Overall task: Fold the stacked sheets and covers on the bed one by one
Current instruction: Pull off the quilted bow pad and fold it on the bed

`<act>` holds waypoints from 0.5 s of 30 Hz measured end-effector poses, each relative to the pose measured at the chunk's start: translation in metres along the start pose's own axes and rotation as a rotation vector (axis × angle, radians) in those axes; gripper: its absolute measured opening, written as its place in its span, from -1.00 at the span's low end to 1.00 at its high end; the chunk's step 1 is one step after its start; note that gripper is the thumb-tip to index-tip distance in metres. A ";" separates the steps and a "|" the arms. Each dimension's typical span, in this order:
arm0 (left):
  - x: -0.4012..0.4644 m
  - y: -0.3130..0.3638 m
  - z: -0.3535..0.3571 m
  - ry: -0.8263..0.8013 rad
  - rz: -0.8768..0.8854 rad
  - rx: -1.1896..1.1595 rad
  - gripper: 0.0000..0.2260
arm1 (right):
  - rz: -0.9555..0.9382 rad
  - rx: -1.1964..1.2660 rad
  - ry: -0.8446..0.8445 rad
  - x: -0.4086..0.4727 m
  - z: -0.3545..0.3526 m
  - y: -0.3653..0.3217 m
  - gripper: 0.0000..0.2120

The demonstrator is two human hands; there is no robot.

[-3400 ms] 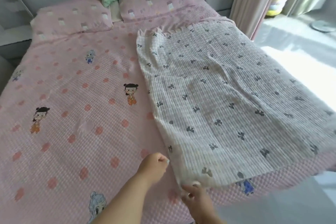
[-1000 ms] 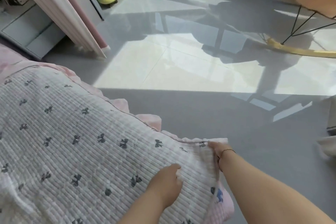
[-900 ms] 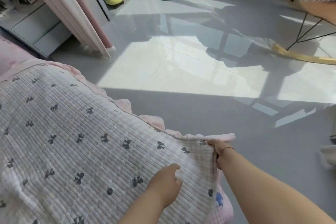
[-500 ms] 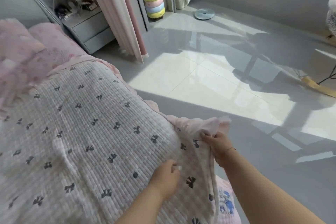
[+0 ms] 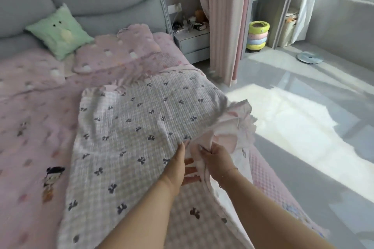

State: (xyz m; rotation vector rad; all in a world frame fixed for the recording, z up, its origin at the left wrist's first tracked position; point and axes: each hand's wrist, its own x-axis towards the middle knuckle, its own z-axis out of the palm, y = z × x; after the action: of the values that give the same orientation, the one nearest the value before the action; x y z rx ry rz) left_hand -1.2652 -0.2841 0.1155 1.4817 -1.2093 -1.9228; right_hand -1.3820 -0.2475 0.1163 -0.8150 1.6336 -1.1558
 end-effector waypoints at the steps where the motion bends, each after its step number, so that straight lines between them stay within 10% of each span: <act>1: -0.013 -0.001 -0.025 0.032 0.004 -0.032 -0.48 | -0.044 -0.033 -0.043 -0.013 0.026 -0.012 -0.86; 15: -0.199 -0.128 -0.349 0.388 -0.191 -0.310 -0.27 | -0.316 -0.438 -0.736 -0.195 0.358 0.040 -0.77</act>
State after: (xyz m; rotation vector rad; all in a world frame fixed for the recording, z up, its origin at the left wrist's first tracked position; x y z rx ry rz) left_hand -0.8529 -0.1962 0.1017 1.7369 -0.5908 -1.7285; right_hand -0.9793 -0.1742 0.0996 -1.6027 1.1531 -0.5672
